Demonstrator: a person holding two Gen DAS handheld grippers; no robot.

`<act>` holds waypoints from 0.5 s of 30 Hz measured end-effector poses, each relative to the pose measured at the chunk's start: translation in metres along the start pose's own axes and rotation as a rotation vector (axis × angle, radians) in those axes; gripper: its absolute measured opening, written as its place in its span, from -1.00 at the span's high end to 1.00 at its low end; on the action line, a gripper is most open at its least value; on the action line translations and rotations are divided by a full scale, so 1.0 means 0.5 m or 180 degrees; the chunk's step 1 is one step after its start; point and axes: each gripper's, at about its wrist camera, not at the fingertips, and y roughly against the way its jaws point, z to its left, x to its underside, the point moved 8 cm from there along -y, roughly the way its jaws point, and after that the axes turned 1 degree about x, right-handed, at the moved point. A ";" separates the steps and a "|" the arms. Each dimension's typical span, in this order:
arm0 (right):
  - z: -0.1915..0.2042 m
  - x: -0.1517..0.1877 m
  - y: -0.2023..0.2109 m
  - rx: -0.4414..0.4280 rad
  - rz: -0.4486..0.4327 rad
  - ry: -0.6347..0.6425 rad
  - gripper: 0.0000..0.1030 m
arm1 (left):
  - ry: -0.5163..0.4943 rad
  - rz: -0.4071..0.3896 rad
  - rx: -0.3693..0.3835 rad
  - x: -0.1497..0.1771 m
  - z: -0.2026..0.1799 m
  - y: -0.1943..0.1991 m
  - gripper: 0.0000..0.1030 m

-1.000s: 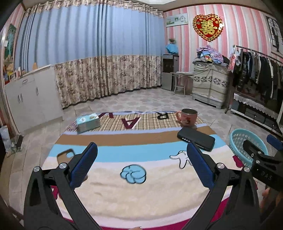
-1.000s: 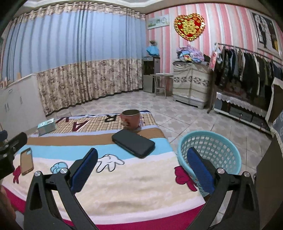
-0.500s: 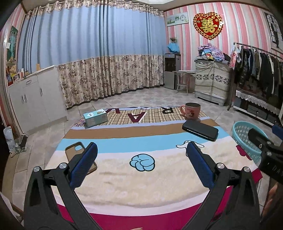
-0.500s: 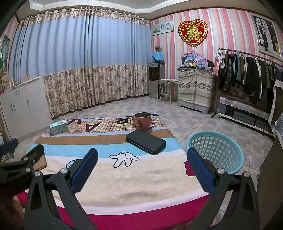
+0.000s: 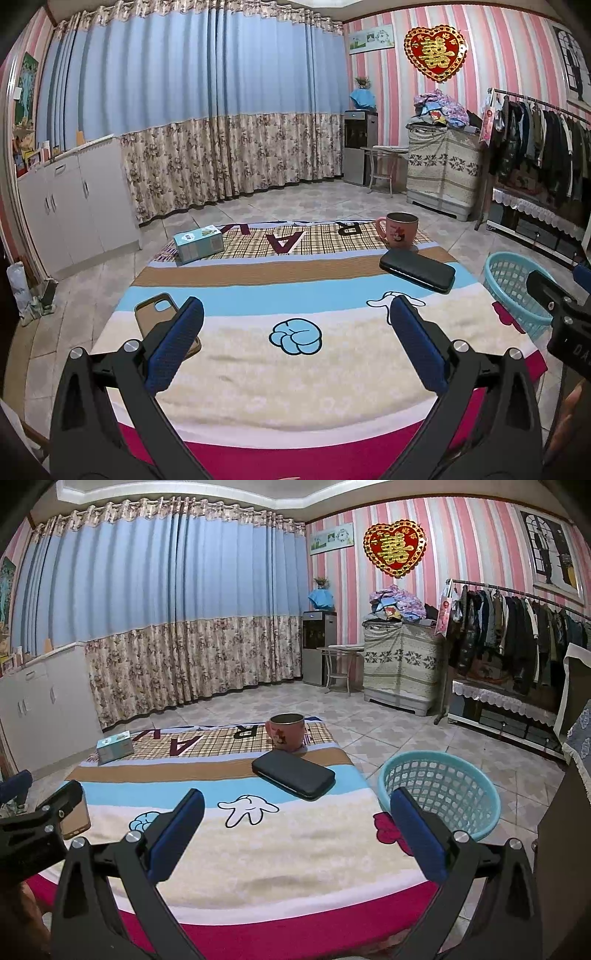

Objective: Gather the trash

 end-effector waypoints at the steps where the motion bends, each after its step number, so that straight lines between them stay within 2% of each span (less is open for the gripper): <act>1: -0.001 0.000 -0.001 0.0004 0.0004 0.0001 -0.91 | -0.0001 -0.0002 -0.0003 0.000 0.000 0.000 -0.89; 15: -0.001 0.010 -0.009 -0.0007 0.0002 0.0018 -0.91 | 0.0021 -0.0077 -0.0033 -0.011 0.018 -0.001 -0.89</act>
